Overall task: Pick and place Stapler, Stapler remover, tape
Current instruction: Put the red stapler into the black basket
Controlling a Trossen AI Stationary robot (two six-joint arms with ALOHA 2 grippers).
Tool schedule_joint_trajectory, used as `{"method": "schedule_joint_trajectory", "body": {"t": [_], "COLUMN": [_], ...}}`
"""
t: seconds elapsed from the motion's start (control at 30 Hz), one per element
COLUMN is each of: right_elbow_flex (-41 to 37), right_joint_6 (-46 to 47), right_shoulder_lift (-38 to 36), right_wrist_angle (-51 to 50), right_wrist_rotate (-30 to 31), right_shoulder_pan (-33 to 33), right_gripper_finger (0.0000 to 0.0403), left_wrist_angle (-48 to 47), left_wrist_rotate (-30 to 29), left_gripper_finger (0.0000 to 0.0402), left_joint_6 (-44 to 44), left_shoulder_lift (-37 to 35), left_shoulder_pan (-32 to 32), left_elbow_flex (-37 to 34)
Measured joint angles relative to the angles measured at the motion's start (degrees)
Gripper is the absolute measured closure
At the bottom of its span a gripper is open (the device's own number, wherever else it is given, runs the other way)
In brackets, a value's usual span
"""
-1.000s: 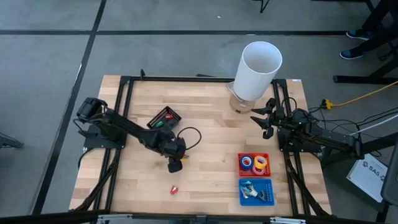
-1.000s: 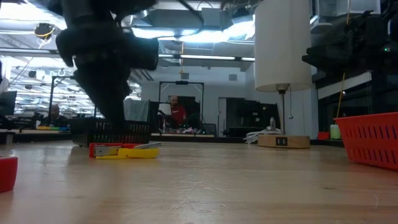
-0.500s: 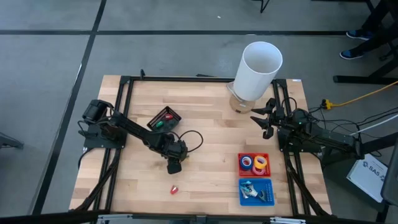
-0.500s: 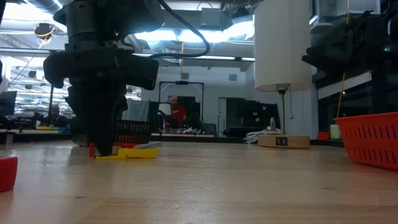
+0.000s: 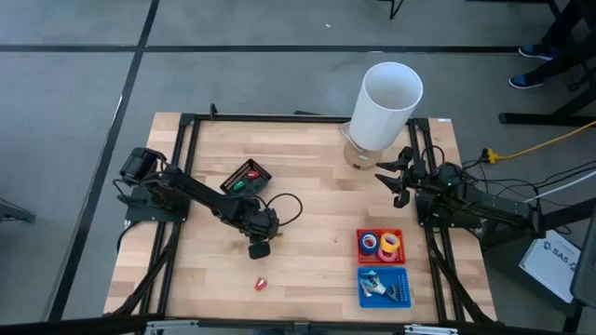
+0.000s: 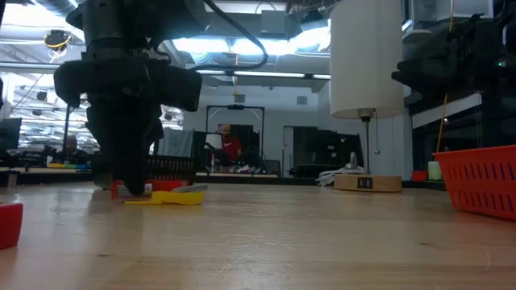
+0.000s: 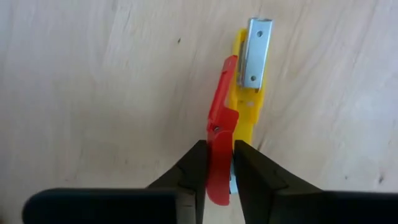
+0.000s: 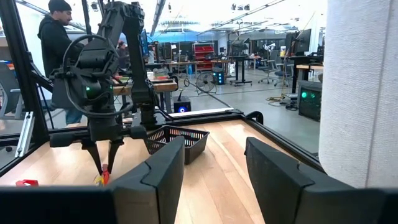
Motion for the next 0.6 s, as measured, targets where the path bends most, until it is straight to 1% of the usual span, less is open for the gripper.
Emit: {"method": "schedule_joint_trajectory", "body": {"t": [0.1,0.27,0.47,0.6], "right_elbow_flex": [-0.01,-0.01,0.01,-0.01], "right_joint_6": [0.00,0.00,0.00,0.00], "right_shoulder_lift": [0.00,0.01,-0.01,-0.01], "right_wrist_angle": [0.00,-0.01,-0.01,0.00], "right_wrist_rotate": [0.00,0.00,0.00,0.00], "right_shoulder_pan": [0.00,-0.02,-0.01,-0.01], "right_gripper_finger": [0.0231,0.0231,0.0231,0.0231], "left_wrist_angle": [-0.04,-0.20,-1.99,-4.04], "left_wrist_rotate": [0.00,-0.64,-3.50,-6.70], "left_gripper_finger": [0.0336,0.0344,0.0343,0.0343], "left_joint_6": [-0.02,0.00,0.00,0.01], "left_shoulder_lift": [-0.58,-2.73,-7.79,-12.45], "left_shoulder_pan": [0.00,0.00,0.00,0.04], "left_elbow_flex": [0.00,0.00,0.00,0.07]}}
